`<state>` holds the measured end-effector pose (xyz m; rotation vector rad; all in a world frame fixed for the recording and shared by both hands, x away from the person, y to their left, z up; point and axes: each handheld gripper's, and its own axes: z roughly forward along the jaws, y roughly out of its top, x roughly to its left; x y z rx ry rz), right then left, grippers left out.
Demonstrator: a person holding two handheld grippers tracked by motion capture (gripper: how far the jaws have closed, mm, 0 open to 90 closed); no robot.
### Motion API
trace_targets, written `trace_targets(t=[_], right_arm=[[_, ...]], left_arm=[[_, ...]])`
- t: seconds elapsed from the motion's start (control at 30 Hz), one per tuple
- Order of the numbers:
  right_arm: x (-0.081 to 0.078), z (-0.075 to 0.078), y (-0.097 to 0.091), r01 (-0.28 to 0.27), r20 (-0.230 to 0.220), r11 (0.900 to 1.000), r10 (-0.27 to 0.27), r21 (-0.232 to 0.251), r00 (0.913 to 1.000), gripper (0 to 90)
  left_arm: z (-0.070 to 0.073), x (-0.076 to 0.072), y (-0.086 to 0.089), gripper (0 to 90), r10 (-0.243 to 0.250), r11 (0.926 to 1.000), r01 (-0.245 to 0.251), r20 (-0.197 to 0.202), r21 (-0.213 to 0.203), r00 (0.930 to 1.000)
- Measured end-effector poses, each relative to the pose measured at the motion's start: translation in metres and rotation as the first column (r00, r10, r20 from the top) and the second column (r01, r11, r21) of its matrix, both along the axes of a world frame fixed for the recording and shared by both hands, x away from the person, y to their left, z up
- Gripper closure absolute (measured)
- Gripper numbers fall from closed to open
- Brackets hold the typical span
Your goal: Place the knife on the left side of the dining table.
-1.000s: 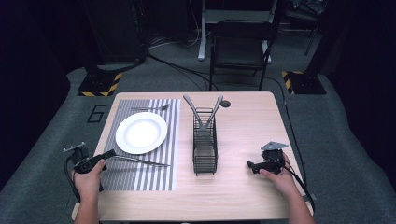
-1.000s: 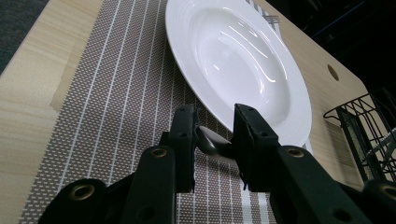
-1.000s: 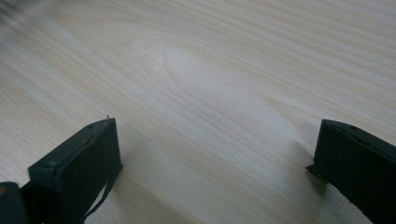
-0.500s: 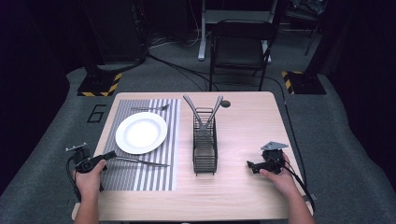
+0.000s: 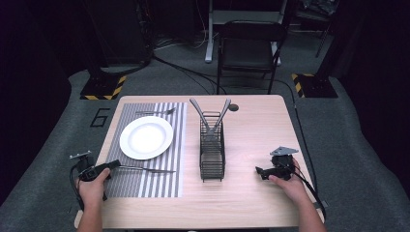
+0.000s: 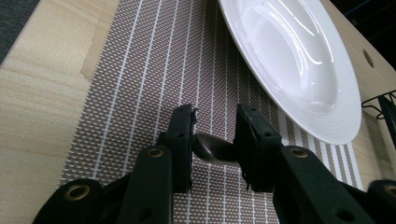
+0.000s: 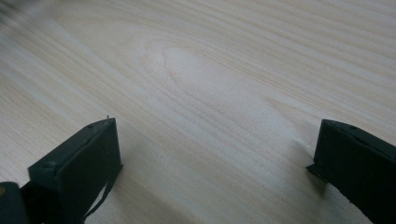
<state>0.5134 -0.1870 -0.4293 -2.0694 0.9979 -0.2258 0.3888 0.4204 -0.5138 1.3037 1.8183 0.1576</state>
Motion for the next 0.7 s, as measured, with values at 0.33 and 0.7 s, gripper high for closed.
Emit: trace_targets(t=[0.33,0.7], right_arm=[[0.0001,0.0,-0.0002,0.002,0.0,1.0,-0.002,0.003,1.0,0.0],[0.0,0.0,0.0,-0.001,0.0,1.0,0.001,0.0,1.0,0.0]], left_arm=[[-0.0054,0.0028,0.0009,66.8,-0.003,0.9997,0.004,-0.026,0.024,0.9997],[-0.0061,0.0019,0.0035,67.0,0.006,0.9996,-0.006,-0.022,0.027,0.9997]])
